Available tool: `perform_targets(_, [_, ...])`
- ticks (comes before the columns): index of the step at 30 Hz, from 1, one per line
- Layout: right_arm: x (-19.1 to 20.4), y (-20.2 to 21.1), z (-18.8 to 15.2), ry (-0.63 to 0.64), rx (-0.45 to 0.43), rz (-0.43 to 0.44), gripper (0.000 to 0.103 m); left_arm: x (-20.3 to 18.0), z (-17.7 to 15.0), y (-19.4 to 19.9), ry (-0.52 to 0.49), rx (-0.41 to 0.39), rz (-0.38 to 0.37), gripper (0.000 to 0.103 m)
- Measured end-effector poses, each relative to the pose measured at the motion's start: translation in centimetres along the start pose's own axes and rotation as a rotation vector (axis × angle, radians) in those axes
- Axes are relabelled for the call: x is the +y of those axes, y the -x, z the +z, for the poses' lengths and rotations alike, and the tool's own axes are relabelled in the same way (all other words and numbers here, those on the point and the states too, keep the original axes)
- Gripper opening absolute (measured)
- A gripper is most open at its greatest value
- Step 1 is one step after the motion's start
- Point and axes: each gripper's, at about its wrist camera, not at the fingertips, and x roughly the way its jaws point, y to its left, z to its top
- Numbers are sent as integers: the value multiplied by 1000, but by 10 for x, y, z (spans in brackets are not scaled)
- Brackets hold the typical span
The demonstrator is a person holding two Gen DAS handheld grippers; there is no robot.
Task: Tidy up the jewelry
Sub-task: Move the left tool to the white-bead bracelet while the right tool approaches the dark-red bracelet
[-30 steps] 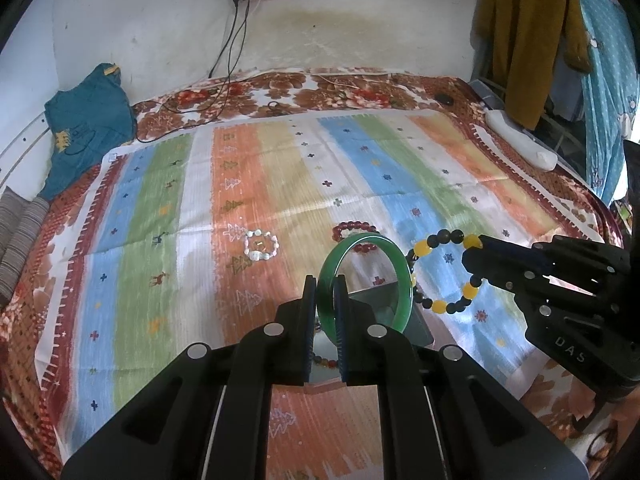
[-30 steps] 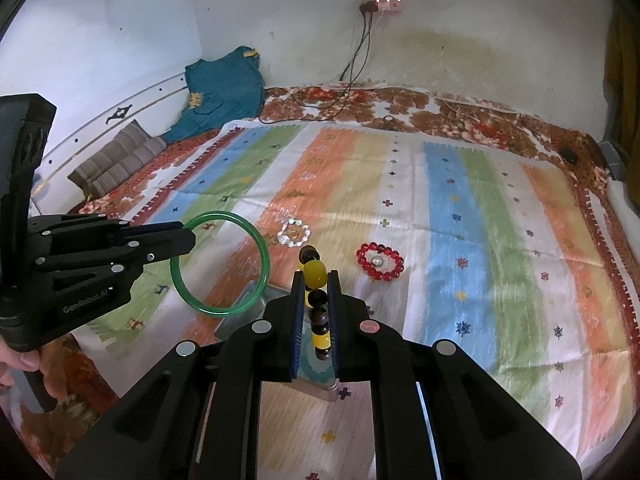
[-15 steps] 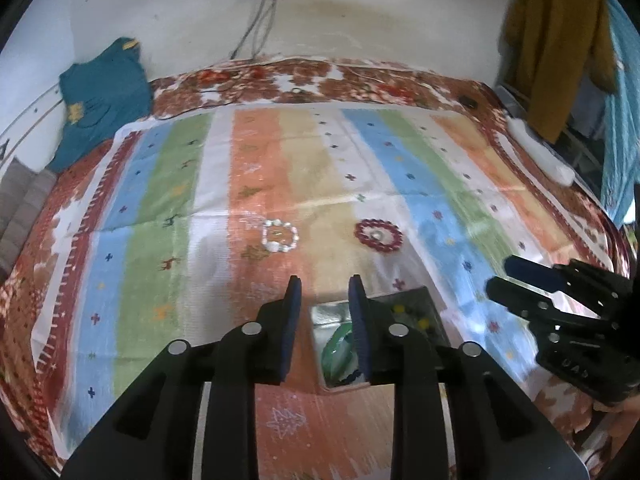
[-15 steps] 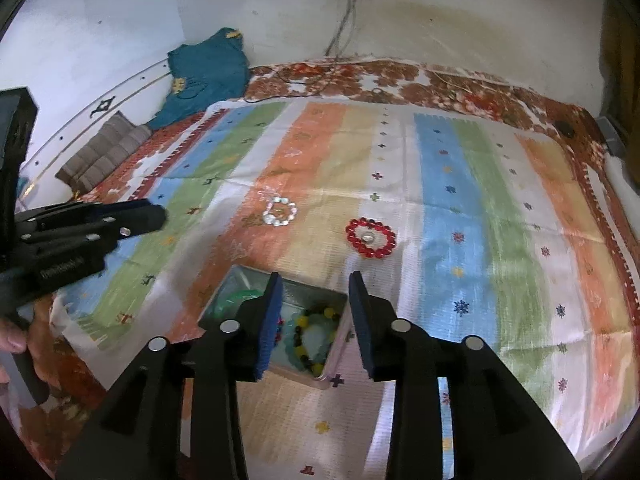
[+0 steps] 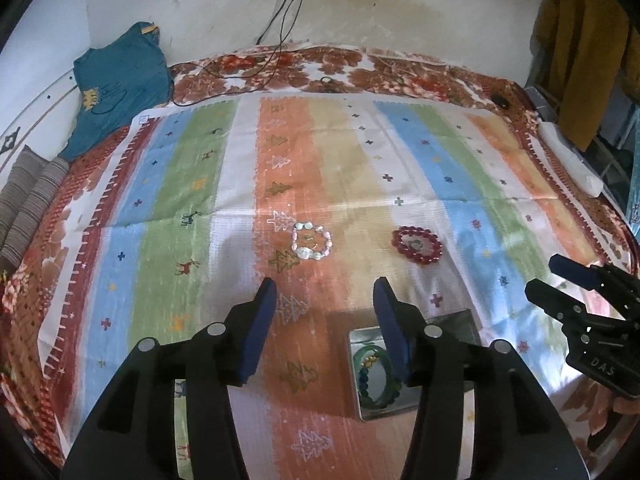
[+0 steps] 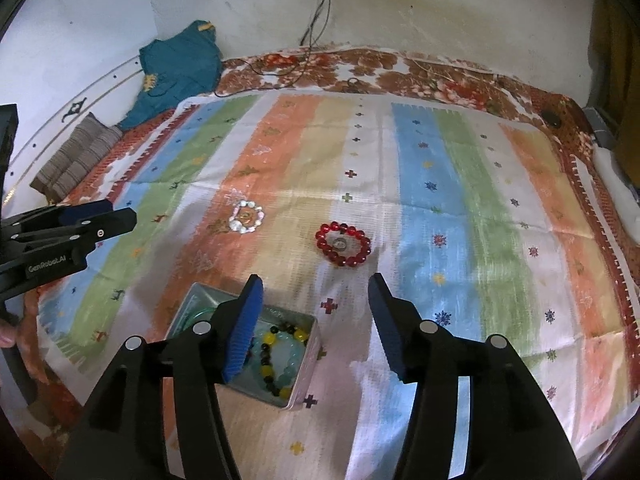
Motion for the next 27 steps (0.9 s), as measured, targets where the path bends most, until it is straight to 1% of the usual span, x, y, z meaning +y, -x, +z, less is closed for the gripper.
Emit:
perform_targets(2, [-2, -5, 3, 0, 9, -24, 56, 0, 3, -8, -6, 16, 10, 50])
perform_targets(4, [-4, -10, 5, 5, 18, -49, 61, 1, 6, -14, -9, 28, 9, 50])
perform_targets(7, [-7, -20, 10, 10, 33, -79, 62, 3, 10, -23, -4, 47, 17, 50])
perform_targets(9, [-12, -25, 14, -5, 40, -73, 62, 3, 12, -26, -8, 49, 23, 51])
perform_targets(11, [-14, -28, 17, -13, 46, -65, 62, 3, 15, -32, -9, 54, 39, 55])
perform_targets(16, [-14, -32, 20, -14, 48, -61, 65, 7, 22, -46, -4, 69, 69, 55])
perform_targets(17, [-13, -34, 21, -12, 51, -60, 65, 7, 23, -48, -2, 70, 72, 57])
perform_targets(22, [-12, -45, 28, 9, 68, -75, 68, 7, 29, -62, -8, 82, 93, 64])
perform_targets(27, [-16, -59, 32, 12, 96, -90, 68, 10, 33, -78, 4, 103, 105, 66])
